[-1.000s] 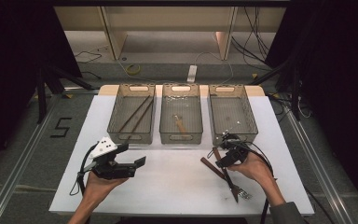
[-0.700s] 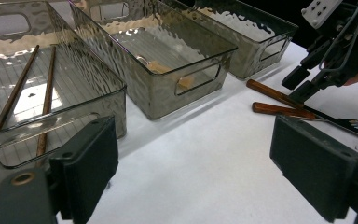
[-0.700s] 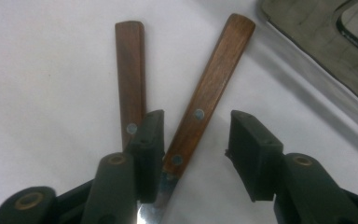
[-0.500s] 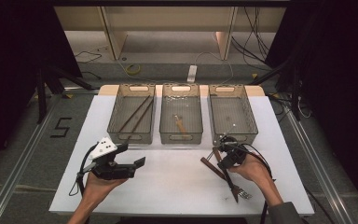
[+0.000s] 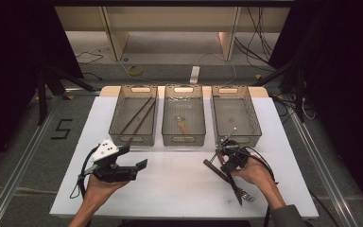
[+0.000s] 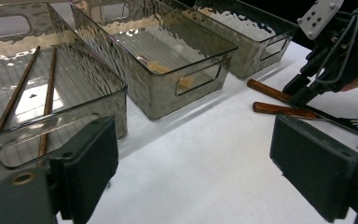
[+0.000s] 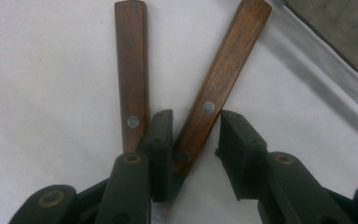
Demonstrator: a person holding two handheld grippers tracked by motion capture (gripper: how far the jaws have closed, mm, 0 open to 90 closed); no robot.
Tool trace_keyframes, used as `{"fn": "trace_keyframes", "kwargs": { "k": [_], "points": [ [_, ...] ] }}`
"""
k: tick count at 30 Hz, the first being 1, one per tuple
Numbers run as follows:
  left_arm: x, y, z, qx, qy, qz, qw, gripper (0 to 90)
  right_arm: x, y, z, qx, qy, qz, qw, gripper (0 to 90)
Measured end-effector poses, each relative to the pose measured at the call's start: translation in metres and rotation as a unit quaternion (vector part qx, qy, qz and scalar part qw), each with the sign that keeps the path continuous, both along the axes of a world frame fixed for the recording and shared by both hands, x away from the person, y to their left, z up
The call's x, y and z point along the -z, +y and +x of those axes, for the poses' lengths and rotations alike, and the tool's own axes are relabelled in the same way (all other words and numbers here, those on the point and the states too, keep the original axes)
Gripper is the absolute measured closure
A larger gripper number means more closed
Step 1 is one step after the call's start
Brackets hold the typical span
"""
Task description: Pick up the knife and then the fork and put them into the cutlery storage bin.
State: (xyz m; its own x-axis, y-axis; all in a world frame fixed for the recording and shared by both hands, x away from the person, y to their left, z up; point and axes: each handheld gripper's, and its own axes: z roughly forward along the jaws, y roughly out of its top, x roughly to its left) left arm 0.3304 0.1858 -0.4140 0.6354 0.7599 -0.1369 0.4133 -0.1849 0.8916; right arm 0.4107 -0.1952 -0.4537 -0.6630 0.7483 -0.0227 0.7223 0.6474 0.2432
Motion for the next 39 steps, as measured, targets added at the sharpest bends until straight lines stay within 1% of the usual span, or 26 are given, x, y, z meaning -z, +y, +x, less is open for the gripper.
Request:
{"fn": "trace_keyframes", "kwargs": {
  "k": [4,17,27,34,39],
  "points": [
    [-0.0001,-0.0001,0.0,0.0,0.0,-0.001,1.0,14.5,0.0019,0.0001,0.0004,-0.001,0.002,-0.009,1.0,65.7],
    [0.0001,-0.0006,-0.0002,-0.001,0.001,0.001,1.0,14.6,0.0025,0.0024,-0.0007,-0.006,0.003,-0.008,0.9999,72.5],
    [0.0002,-0.0012,-0.0003,0.0,0.001,0.001,1.0,14.5,0.0021,0.0045,-0.0018,-0.003,0.004,-0.011,0.9999,76.2],
    [0.0003,-0.0011,-0.0004,0.001,0.001,0.001,1.0,14.6,0.0021,0.0048,-0.002,-0.006,0.003,-0.01,0.9999,76.9],
    [0.0004,-0.0012,-0.0003,0.001,0.002,0.002,1.0,14.5,0.002,0.0041,-0.0016,-0.009,0.001,-0.006,0.9999,77.0]
  ]
}}
